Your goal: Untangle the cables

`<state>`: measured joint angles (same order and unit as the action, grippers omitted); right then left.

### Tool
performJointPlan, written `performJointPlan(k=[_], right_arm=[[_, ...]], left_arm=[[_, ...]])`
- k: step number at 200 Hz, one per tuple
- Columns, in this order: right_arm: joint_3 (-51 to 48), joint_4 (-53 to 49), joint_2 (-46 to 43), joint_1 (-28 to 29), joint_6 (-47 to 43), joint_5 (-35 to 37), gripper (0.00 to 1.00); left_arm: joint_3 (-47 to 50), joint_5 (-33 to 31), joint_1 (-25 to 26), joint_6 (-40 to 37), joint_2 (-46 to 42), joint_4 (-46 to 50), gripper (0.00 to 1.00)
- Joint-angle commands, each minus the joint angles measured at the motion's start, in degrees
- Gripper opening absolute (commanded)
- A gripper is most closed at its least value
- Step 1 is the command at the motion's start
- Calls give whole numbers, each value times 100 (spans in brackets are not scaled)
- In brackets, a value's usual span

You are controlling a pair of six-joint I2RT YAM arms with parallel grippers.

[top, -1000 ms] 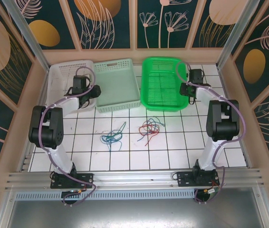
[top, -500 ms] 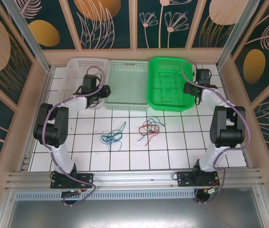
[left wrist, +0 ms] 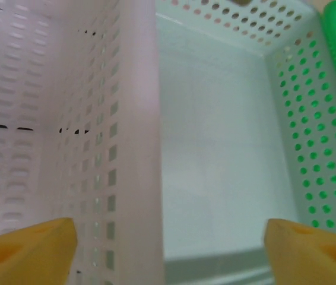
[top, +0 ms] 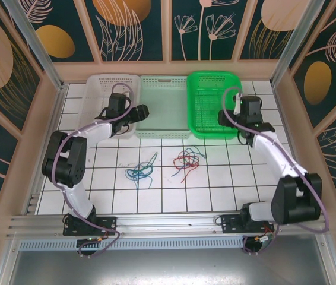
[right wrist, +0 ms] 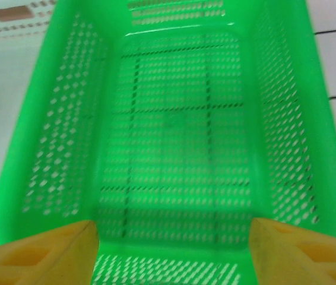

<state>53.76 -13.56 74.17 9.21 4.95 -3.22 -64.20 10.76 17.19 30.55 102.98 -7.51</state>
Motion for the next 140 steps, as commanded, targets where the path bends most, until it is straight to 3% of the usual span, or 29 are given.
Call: performJointPlan(k=[1, 38, 92, 140], right_arm=[[-460, -185, -752, 203, 268, -214, 68], [-1193, -158, -1321, 596, 504, -850, 66], [-1482, 8, -506, 1406, 355, -698, 62], [-1711, 384, -280, 1619, 247, -786, 61]], left_arm=[[238, -278, 28, -135, -785, -93, 99], [883, -634, 33, -494, -1691, -216, 99], [1533, 50, 32, -593, -2089, -442, 99], [1666, 205, 30, -495, -2155, -512, 99]])
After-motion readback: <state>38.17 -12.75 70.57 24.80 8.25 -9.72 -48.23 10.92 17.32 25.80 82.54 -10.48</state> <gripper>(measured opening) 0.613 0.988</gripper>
